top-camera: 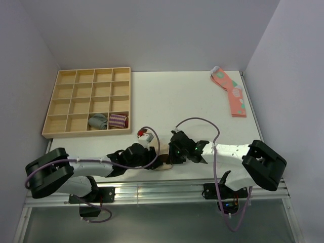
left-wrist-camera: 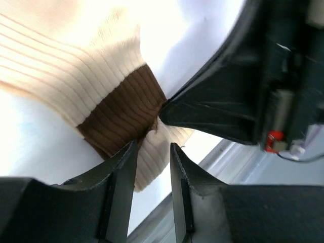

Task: Roll the socks
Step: Roll the sock at the center of the board.

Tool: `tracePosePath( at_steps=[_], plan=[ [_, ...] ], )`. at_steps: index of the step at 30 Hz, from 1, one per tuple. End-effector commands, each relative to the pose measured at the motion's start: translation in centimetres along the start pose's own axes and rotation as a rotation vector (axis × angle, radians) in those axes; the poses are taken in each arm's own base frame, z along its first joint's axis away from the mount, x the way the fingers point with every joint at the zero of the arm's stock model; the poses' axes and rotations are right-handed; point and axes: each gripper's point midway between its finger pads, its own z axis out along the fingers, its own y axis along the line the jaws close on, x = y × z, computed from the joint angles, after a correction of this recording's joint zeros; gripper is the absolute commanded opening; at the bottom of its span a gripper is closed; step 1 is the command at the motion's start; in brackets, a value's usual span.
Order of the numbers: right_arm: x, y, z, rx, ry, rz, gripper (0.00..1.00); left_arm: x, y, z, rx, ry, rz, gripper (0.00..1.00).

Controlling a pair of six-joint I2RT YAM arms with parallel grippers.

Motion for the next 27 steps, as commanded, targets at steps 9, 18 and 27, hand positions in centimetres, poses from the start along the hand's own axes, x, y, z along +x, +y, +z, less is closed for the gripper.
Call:
tracePosePath(
  at_steps=[9, 18, 27],
  plan=[
    [2.1, -4.3, -0.8, 0.152, 0.26, -0.033, 0.0, -1.6, -0.5, -2.2, -0.13, -0.317, 0.27, 0.39],
    [1.9, -4.7, -0.9, 0.181, 0.349, -0.053, 0.0, -0.6, -3.2, -1.0, -0.057, -0.333, 0.39, 0.41],
    [2.1, -5.0, -0.7, 0.192, 0.386, -0.06, 0.0, -0.3, -4.2, 0.0, -0.024, -0.314, 0.473, 0.43]
  ],
)
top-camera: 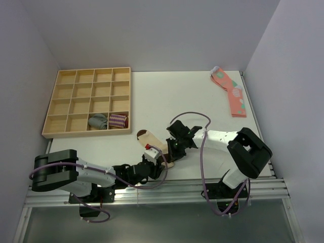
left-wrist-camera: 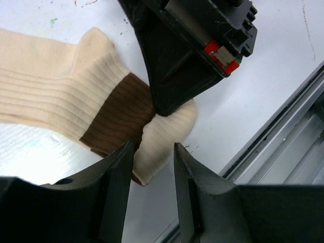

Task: Roll the socks
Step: Roll the sock at the center of the board.

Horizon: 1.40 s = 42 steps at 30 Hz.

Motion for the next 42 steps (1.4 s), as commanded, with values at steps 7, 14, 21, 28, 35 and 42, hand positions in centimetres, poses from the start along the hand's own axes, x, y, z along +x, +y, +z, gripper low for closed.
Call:
tracePosePath(
  at_steps=[7, 14, 21, 28, 35, 42],
  plan=[
    [2.5, -4.0, 0.4, 0.161, 0.106, -0.001, 0.0, -1.2, -2.3, 1.0, 0.077, -0.048, 0.027, 0.43],
    [2.2, -3.7, 0.6, 0.148, 0.096, 0.0, 0.0, -0.2, -2.0, 1.3, 0.074, -0.023, 0.034, 0.4],
    [1.8, -3.2, 0.8, 0.116, 0.069, 0.004, 0.0, 1.6, -1.9, 1.7, 0.076, 0.027, 0.014, 0.2],
    [1.2, -2.6, 0.4, 0.06, -0.018, 0.003, 0.17, 3.0, -2.0, 1.3, 0.134, 0.115, -0.065, 0.0],
    [-0.7, -2.0, -0.6, 0.038, -0.151, -0.002, 0.3, 4.5, -1.5, 1.1, 0.182, 0.256, -0.211, 0.0],
    [-3.1, -1.0, -2.5, -0.051, -0.381, -0.025, 0.42, 6.0, 0.0, 0.0, 0.221, 0.377, -0.391, 0.0]
  ],
)
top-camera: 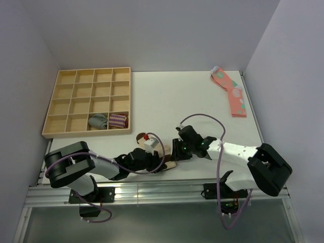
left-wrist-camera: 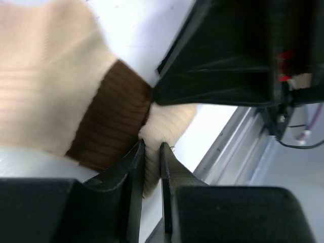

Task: Roll the socks
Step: Roll the sock at the center of the board.

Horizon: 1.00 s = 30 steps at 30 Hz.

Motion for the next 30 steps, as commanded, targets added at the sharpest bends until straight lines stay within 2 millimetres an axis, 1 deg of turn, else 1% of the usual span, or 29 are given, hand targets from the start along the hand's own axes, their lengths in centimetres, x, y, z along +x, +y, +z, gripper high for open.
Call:
tracePosePath(
  at_steps=[1, 2, 3, 4, 5, 6, 7, 8, 9, 10, 11, 12, 13, 15, 18, 19, 20, 21, 22, 24, 26, 30],
  plan=[
    [-3.3, 1.0, -1.0, -0.052, -0.208, -0.018, 0.42, 4.8, 2.0, -2.1, 0.003, 0.215, -0.131, 0.0],
    [-4.3, 1.7, -1.4, -0.091, -0.262, -0.024, 0.42, 4.5, 2.7, -2.3, -0.013, 0.217, -0.167, 0.0],
    [-3.6, 1.2, -1.3, -0.091, -0.261, -0.021, 0.42, 4.6, 3.0, -2.5, -0.019, 0.226, -0.186, 0.0],
    [-4.5, 2.1, -2.1, -0.138, -0.322, -0.033, 0.42, 4.8, 2.9, -2.8, -0.011, 0.251, -0.2, 0.0],
    [-4.6, 2.2, -2.2, -0.166, -0.36, -0.038, 0.43, 4.7, 3.4, -2.8, -0.033, 0.263, -0.217, 0.0],
    [-5.1, 2.6, -2.9, -0.194, -0.405, -0.045, 0.43, 4.8, 3.4, -2.9, -0.03, 0.282, -0.224, 0.0],
    [-5.2, 2.9, -3.3, -0.216, -0.432, -0.055, 0.43, 4.4, 3.2, -2.8, -0.018, 0.294, -0.232, 0.0],
    [-5.8, 3.6, -3.8, -0.258, -0.481, -0.066, 0.44, 4.5, 3.2, -2.9, -0.018, 0.31, -0.237, 0.0],
    [-5.3, 3.2, -3.6, -0.265, -0.49, -0.072, 0.44, 4.8, 3.4, -3.1, -0.027, 0.332, -0.246, 0.0],
    [-5.7, 4.0, -4.5, -0.311, -0.539, -0.086, 0.45, 4.6, 3.2, -3.0, -0.016, 0.345, -0.254, 0.0],
    [-5.2, 3.6, -4.3, -0.313, -0.543, -0.093, 0.46, 4.8, 3.3, -3.0, -0.018, 0.36, -0.261, 0.0],
    [-5.1, 3.9, -4.7, -0.34, -0.557, -0.105, 0.47, 4.9, 3.6, -3.0, -0.02, 0.375, -0.273, 0.0],
    [-5.0, 4.1, -4.8, -0.358, -0.567, -0.118, 0.47, 4.7, 3.7, -3.0, -0.013, 0.374, -0.288, 0.0],
    [-4.7, 4.3, -4.9, -0.389, -0.59, -0.136, 0.48, 4.9, 3.7, -3.2, -0.003, 0.401, -0.311, 0.0],
    [-3.8, 4.6, -4.6, -0.422, -0.586, -0.168, 0.48, 4.8, 3.8, -3.1, 0.004, 0.422, -0.33, 0.0],
    [-3.8, 5.2, -4.9, -0.456, -0.605, -0.183, 0.48, 4.7, 3.8, -3.0, 0.004, 0.425, -0.336, 0.0],
    [-3.1, 5.3, -4.6, -0.467, -0.595, -0.194, 0.48, 4.8, 3.7, -3.1, 0.012, 0.439, -0.342, 0.0],
    [-2.7, 5.2, -4.3, -0.47, -0.587, -0.197, 0.48, 4.8, 3.7, -3.0, 0.012, 0.446, -0.345, 0.0],
    [-2.7, 5.7, -4.5, -0.493, -0.598, -0.206, 0.48, 4.6, 3.7, -2.9, 0.012, 0.45, -0.35, 0.0],
    [-1.7, 5.8, -3.8, -0.488, -0.57, -0.224, 0.49, 4.4, 3.6, -2.9, 0.021, 0.461, -0.356, 0.0],
    [-1.3, 6.1, -3.5, -0.494, -0.562, -0.244, 0.49, 4.5, 3.7, -2.9, 0.016, 0.47, -0.364, 0.0],
    [-0.4, 5.9, -2.8, -0.475, -0.54, -0.257, 0.49, 4.3, 3.9, -3.1, 0.028, 0.484, -0.392, 0.0]
  ],
)
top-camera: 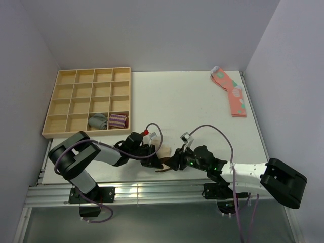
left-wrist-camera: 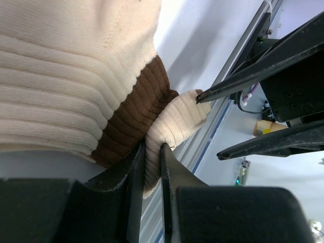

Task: Roll the socks
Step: Roll the sock at the center of the board.

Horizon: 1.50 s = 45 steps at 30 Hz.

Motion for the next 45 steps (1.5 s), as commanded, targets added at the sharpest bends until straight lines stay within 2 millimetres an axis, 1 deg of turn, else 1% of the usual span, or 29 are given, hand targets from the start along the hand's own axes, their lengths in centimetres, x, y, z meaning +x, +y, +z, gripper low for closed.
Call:
tracePosePath(
  at_steps=[1, 4, 6, 10, 14, 18, 19, 23, 28, 33, 37, 38, 40, 41, 42, 43, 44, 45],
  plan=[
    [-1.0, 0.7, 0.2, -0.026, -0.063, -0.04, 0.49, 3.1, 3.2, -0.7, -0.1, 0.116, -0.083, 0.0],
    [-0.4, 0.4, 0.3, -0.007, -0.05, -0.046, 0.49, 2.9, 3.4, -0.9, -0.1, 0.115, -0.103, 0.0],
    [0.0, -0.1, 0.4, 0.021, -0.044, -0.044, 0.49, 2.4, 3.1, -1.0, -0.077, 0.099, -0.116, 0.0],
    [1.0, 0.1, 0.7, 0.024, -0.011, -0.047, 0.49, 2.1, 3.0, -1.0, -0.072, 0.093, -0.127, 0.0],
    [2.2, -0.3, 0.9, 0.051, 0.019, -0.043, 0.49, 1.9, 3.0, -0.9, -0.071, 0.089, -0.138, 0.0],
    [3.1, -0.1, 0.8, 0.05, 0.037, -0.032, 0.48, 1.5, 3.1, -0.8, -0.068, 0.085, -0.163, 0.0],
    [3.0, -0.5, 0.8, 0.068, 0.026, -0.032, 0.48, 1.4, 3.0, -0.7, -0.063, 0.082, -0.165, 0.0],
    [3.0, -0.6, 0.7, 0.091, 0.017, -0.035, 0.48, 1.1, 3.1, -0.6, -0.061, 0.078, -0.187, 0.0],
    [3.8, -0.4, 0.8, 0.1, 0.039, -0.044, 0.47, 0.5, 3.5, -0.8, -0.071, 0.059, -0.22, 0.01],
    [4.8, -0.8, 1.0, 0.129, 0.066, -0.04, 0.44, -0.1, 3.5, -1.1, -0.068, 0.041, -0.241, 0.0],
    [5.4, -1.5, 0.9, 0.177, 0.086, -0.021, 0.41, -0.4, 3.3, -1.2, -0.065, 0.031, -0.239, 0.02],
    [5.4, -1.8, 0.9, 0.193, 0.087, -0.012, 0.4, -0.6, 3.2, -1.2, -0.066, 0.02, -0.231, 0.03],
    [5.9, -2.5, 0.7, 0.254, 0.116, 0.013, 0.31, -0.9, 3.2, -1.4, -0.075, 0.0, -0.22, 0.07],
    [5.9, -2.8, 0.7, 0.276, 0.117, 0.026, 0.28, -1.0, 3.0, -1.6, -0.071, -0.014, -0.206, 0.09],
    [6.1, -2.9, 0.6, 0.295, 0.128, 0.063, 0.18, -1.3, 3.3, -1.7, -0.093, -0.037, -0.2, 0.11],
    [6.4, -3.3, 0.4, 0.336, 0.155, 0.072, 0.15, -1.5, 3.4, -1.9, -0.101, -0.052, -0.191, 0.14],
    [6.7, -3.5, 0.3, 0.349, 0.174, 0.083, 0.13, -1.6, 3.1, -2.2, -0.097, -0.07, -0.175, 0.15],
    [6.8, -3.6, 0.2, 0.371, 0.183, 0.107, 0.08, -1.9, 3.3, -2.2, -0.114, -0.095, -0.166, 0.16]
  ],
)
